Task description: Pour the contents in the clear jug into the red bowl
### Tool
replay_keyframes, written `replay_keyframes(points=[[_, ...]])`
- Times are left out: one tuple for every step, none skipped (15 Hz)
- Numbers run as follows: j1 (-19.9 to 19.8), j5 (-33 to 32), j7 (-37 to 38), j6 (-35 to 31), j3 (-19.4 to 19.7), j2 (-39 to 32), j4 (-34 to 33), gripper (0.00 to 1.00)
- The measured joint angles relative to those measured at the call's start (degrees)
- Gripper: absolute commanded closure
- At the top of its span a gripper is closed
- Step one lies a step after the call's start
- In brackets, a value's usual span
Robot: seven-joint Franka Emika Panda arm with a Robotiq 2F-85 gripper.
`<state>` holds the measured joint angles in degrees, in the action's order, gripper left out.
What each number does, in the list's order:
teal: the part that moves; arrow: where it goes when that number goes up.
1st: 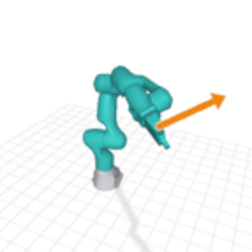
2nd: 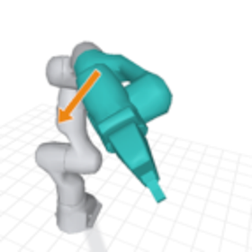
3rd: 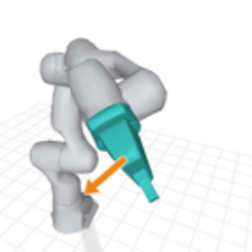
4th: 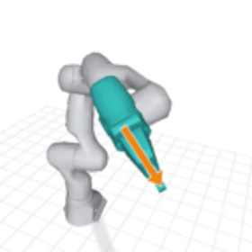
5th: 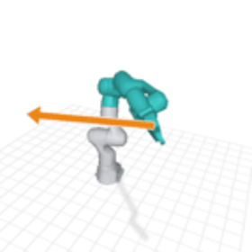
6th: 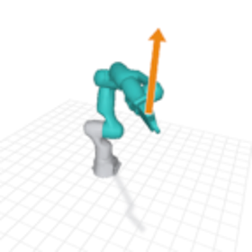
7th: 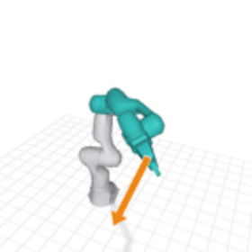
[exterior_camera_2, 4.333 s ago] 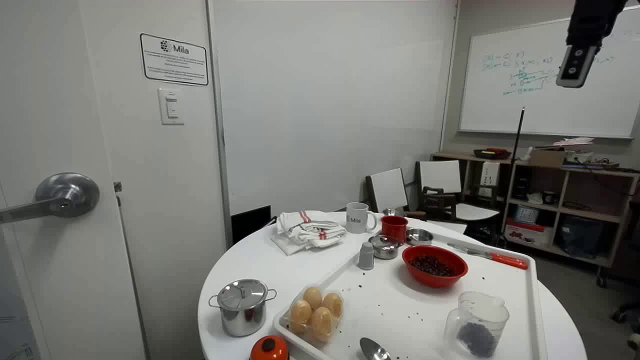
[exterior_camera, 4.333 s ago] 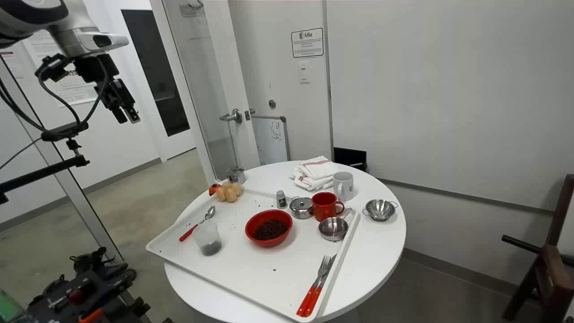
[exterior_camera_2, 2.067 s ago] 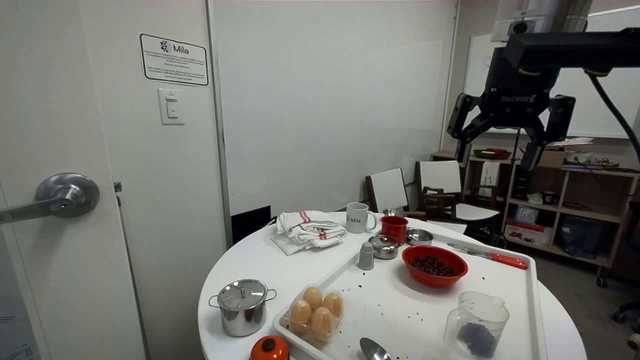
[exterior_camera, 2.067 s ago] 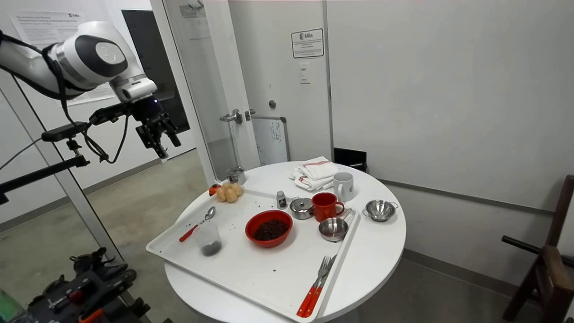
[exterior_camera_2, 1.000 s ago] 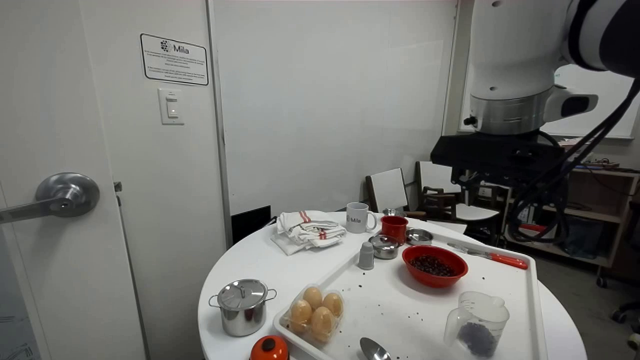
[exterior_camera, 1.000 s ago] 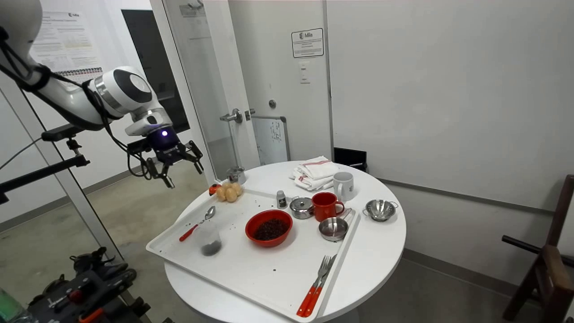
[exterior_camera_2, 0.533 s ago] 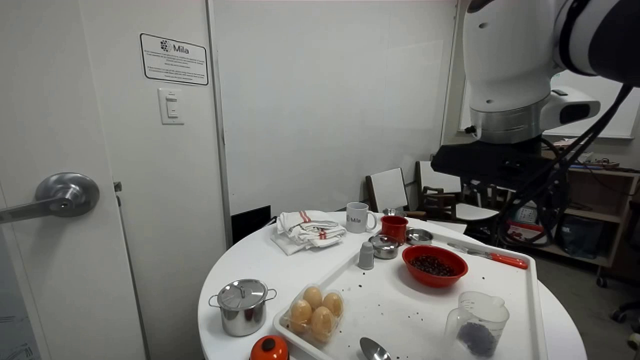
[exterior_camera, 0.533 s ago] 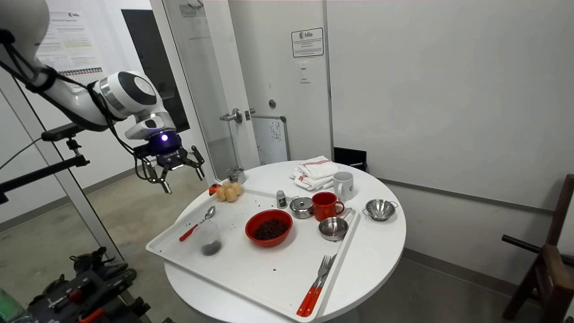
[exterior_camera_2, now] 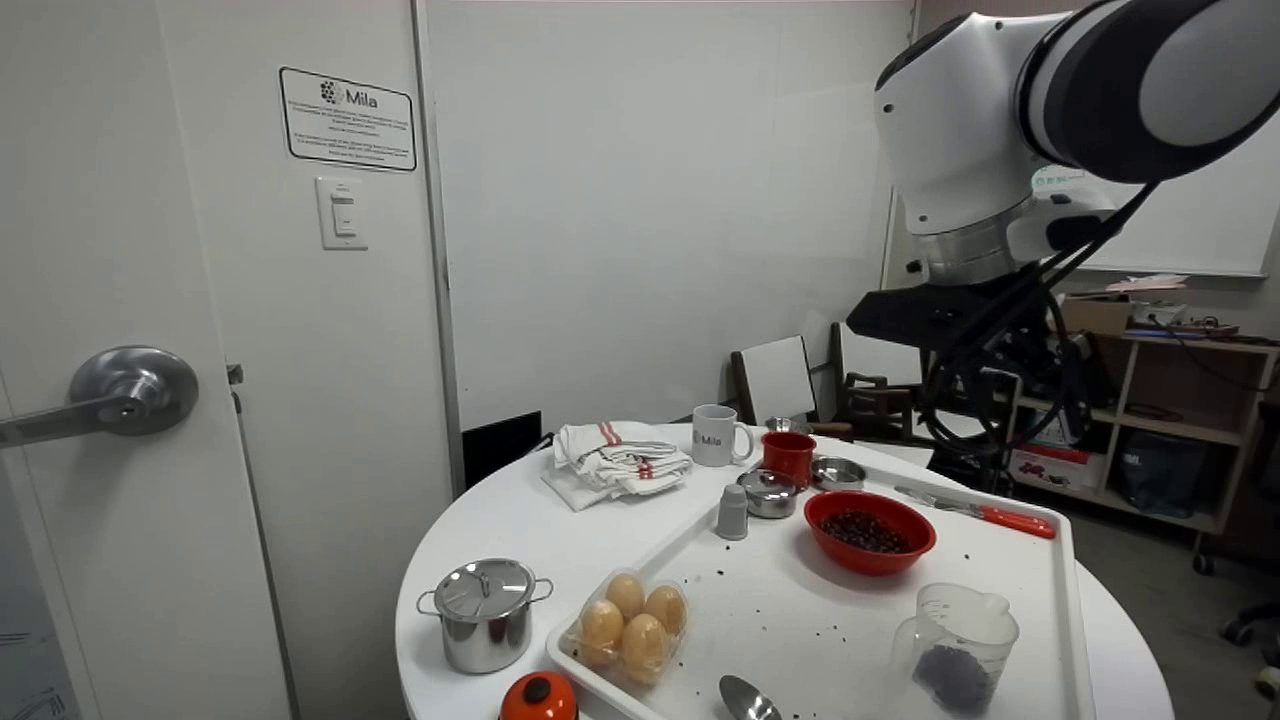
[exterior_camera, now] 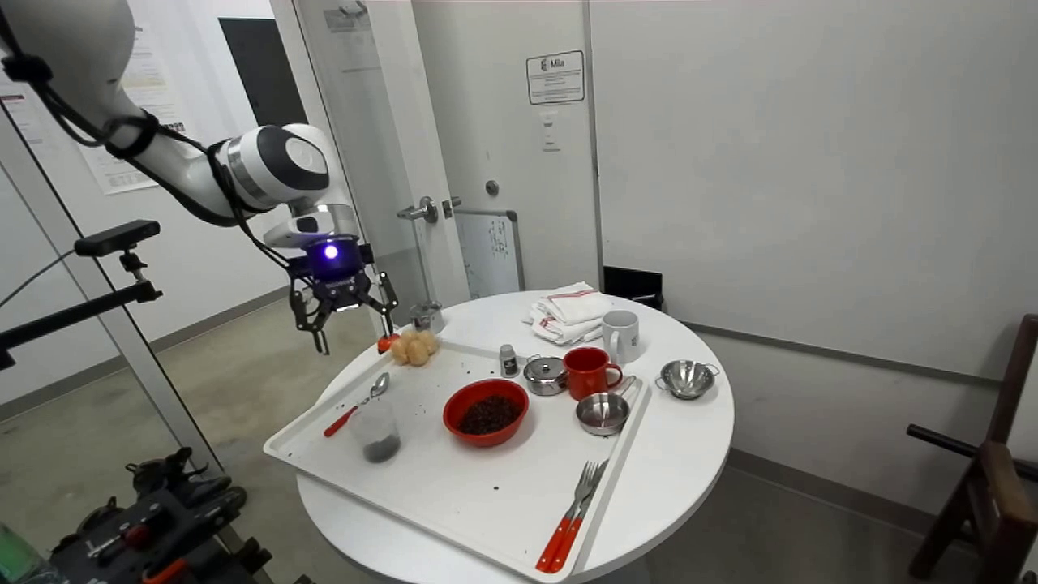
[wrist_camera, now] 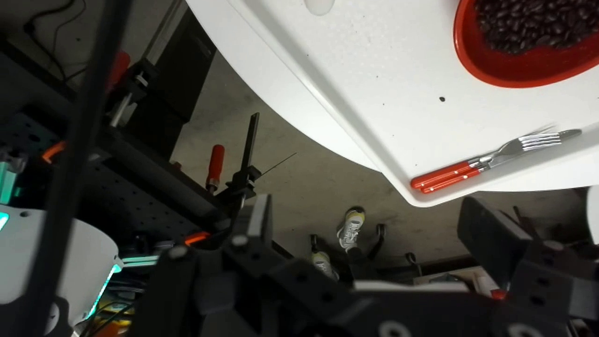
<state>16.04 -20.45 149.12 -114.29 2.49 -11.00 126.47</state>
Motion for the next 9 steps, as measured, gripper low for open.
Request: replay_keyframes(points=[[0.42, 0.23, 0.00, 0.00, 0.37, -0.28, -0.15, 0.00], [0.76, 0.36, 0.00, 0.00, 0.46, -0.50, -0.26, 0.00], [0.83, 0.33, 0.00, 0.00, 0.39, -0.60, -0.25, 0.00], [0.87, 0.14, 0.00, -0.01, 0.37, -0.62, -0.21, 0.00], [0.99, -0.11, 0.00, -0.03, 0.38, -0.61, -0.21, 0.00], [1.16, -0.14, 0.00, -0.08, 0.38, -0.61, -0.21, 0.00], [1.38, 0.06, 0.00, -0.34, 0.30, -0.61, -0.21, 0.00], [1.71, 0.34, 0.00, -0.97, 0.26, -0.61, -0.19, 0.00], [2.13, 0.62, 0.00, -1.82, 0.27, -0.61, -0.14, 0.00]])
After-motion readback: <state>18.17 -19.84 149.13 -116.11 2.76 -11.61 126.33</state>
